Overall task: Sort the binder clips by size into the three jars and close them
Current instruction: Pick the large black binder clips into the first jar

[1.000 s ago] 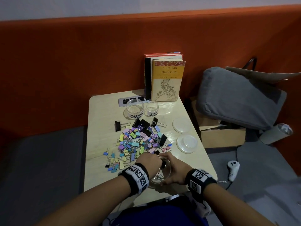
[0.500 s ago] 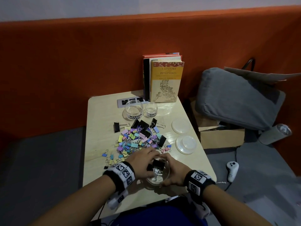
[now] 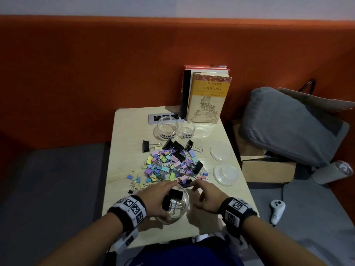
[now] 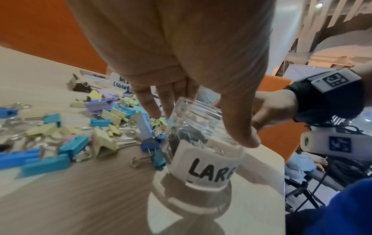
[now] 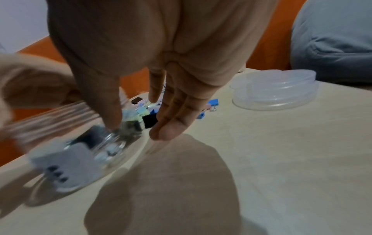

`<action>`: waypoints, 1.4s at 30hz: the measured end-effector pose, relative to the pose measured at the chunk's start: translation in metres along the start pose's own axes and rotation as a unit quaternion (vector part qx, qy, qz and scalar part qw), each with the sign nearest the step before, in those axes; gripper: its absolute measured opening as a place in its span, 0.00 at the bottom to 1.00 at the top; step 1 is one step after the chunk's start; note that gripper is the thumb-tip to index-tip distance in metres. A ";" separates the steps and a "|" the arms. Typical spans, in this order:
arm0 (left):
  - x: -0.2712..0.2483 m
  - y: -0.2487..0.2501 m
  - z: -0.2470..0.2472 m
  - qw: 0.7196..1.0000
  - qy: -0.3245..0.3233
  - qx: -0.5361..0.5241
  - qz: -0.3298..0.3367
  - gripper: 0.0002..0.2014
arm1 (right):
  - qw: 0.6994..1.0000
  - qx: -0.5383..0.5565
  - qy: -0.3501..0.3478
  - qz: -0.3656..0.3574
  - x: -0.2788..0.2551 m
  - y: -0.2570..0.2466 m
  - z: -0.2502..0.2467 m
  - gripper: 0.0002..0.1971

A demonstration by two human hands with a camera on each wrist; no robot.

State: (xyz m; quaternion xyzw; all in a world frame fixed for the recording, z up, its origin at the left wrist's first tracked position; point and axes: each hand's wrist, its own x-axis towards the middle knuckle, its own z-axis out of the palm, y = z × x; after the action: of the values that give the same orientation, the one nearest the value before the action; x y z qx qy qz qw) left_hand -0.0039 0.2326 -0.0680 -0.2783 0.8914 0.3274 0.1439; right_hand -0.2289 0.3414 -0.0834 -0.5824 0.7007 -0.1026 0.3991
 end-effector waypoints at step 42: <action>-0.013 -0.016 0.002 0.991 0.054 -0.109 -0.052 0.51 | 0.987 -0.010 0.156 0.043 0.021 -0.012 -0.035 0.26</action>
State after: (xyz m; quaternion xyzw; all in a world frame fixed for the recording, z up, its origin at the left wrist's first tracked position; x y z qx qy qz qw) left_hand 0.0158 0.2294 -0.0720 -0.3557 0.8411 0.3993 0.0814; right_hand -0.2442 0.3079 -0.0619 -0.5329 0.7796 -0.1681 0.2827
